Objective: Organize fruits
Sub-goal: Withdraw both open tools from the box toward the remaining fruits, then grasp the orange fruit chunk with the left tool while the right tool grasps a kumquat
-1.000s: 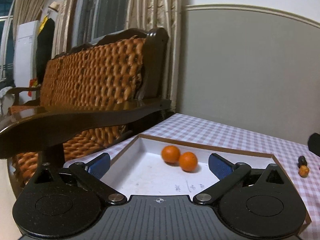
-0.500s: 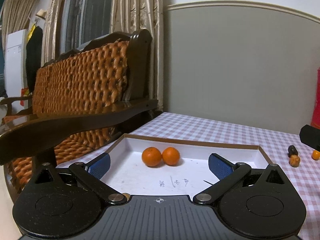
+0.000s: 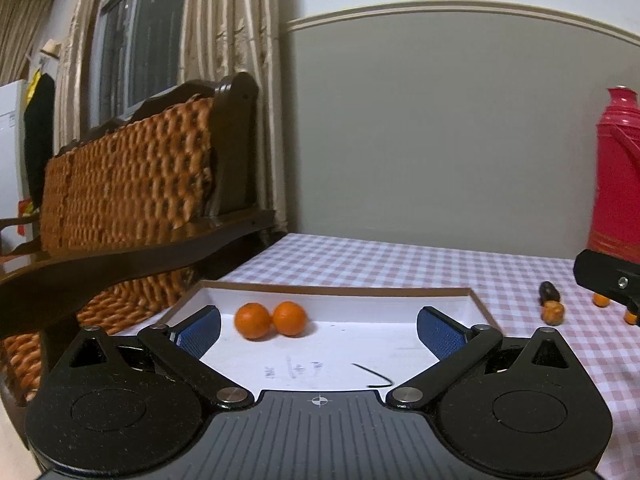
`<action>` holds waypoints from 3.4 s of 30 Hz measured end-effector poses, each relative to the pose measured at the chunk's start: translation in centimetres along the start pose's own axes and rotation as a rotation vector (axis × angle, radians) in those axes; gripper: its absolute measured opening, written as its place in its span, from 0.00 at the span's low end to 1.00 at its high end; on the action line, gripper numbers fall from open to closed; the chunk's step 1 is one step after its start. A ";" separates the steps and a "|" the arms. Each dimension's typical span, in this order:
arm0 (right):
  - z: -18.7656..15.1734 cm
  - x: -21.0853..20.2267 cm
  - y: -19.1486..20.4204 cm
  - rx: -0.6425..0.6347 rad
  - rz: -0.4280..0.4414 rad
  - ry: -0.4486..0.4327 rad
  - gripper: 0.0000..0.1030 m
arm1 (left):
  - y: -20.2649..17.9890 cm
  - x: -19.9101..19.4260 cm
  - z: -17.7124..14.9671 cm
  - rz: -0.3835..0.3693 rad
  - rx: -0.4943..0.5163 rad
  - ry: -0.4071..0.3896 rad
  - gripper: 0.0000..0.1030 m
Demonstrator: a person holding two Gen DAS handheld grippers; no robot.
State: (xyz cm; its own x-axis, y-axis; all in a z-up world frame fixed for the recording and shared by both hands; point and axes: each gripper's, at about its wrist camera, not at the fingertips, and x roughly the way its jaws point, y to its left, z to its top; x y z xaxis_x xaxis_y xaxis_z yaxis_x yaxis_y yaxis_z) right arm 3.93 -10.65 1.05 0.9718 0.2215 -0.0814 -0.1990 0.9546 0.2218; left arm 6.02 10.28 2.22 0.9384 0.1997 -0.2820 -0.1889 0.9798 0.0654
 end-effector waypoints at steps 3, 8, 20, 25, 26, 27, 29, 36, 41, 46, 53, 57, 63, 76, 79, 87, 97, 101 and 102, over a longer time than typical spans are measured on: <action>0.1 -0.3 -0.8 0.001 -0.019 0.004 0.94 | -1.1 -0.2 0.1 -0.024 0.012 -0.003 1.00; 0.3 -1.0 -2.1 0.009 -0.050 0.011 0.94 | -3.1 -0.4 0.1 -0.070 0.031 -0.007 1.00; 0.3 -2.6 -5.8 0.013 -0.171 0.053 0.94 | -8.2 -1.2 -0.2 -0.186 0.073 -0.001 1.00; 0.1 -2.9 -8.0 0.031 -0.263 0.115 0.94 | -10.4 -1.4 -0.3 -0.240 0.088 0.014 1.00; 0.1 -2.9 -8.4 0.032 -0.274 0.127 0.94 | -11.0 -1.4 -0.3 -0.252 0.092 0.018 1.00; 0.0 -3.0 -8.8 0.035 -0.288 0.136 0.94 | -11.4 -1.4 -0.4 -0.262 0.096 0.021 1.00; -0.2 -3.1 -9.6 0.042 -0.311 0.158 0.94 | -12.4 -1.4 -0.5 -0.285 0.107 0.028 1.00; -0.4 -3.3 -11.9 0.076 -0.359 0.200 0.94 | -14.9 -0.7 -0.8 -0.331 0.125 0.069 1.00; -0.3 -3.4 -12.9 0.073 -0.401 0.199 0.92 | -16.2 0.1 -1.0 -0.326 0.137 0.096 1.00; -0.4 -2.9 -14.1 0.079 -0.426 0.222 0.81 | -17.4 1.4 -1.0 -0.333 0.143 0.143 0.89; -0.1 -0.6 -14.9 0.073 -0.394 0.272 0.62 | -19.3 3.6 -0.6 -0.355 0.154 0.182 0.78; 0.3 1.4 -15.5 0.065 -0.385 0.298 0.60 | -20.3 5.3 -0.7 -0.360 0.163 0.208 0.76; 0.4 4.6 -16.7 0.058 -0.389 0.347 0.53 | -21.7 8.1 -0.1 -0.375 0.169 0.237 0.68; 0.1 8.0 -18.9 0.079 -0.392 0.390 0.53 | -23.5 11.1 -0.7 -0.389 0.154 0.279 0.59; 0.3 8.5 -19.5 0.080 -0.396 0.392 0.53 | -23.8 11.6 -0.7 -0.387 0.148 0.283 0.59; 0.1 9.8 -20.3 0.072 -0.405 0.408 0.53 | -24.2 12.4 -0.7 -0.385 0.147 0.285 0.59; 0.0 11.1 -20.8 0.064 -0.406 0.419 0.53 | -24.8 14.1 -0.5 -0.367 0.139 0.293 0.59; -0.1 11.5 -20.8 0.058 -0.406 0.429 0.51 | -25.2 14.7 -0.5 -0.376 0.140 0.305 0.59; -0.1 11.6 -20.8 0.056 -0.404 0.431 0.48 | -25.4 14.8 -0.5 -0.376 0.143 0.309 0.59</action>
State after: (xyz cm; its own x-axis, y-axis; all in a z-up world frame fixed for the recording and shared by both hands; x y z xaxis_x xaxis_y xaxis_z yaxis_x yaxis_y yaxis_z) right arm 19.33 -27.87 -4.59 0.8277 -0.0851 -0.5547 0.1946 0.9706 0.1414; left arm 24.57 -11.61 -4.09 0.8002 -0.1528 -0.5800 0.2080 0.9777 0.0294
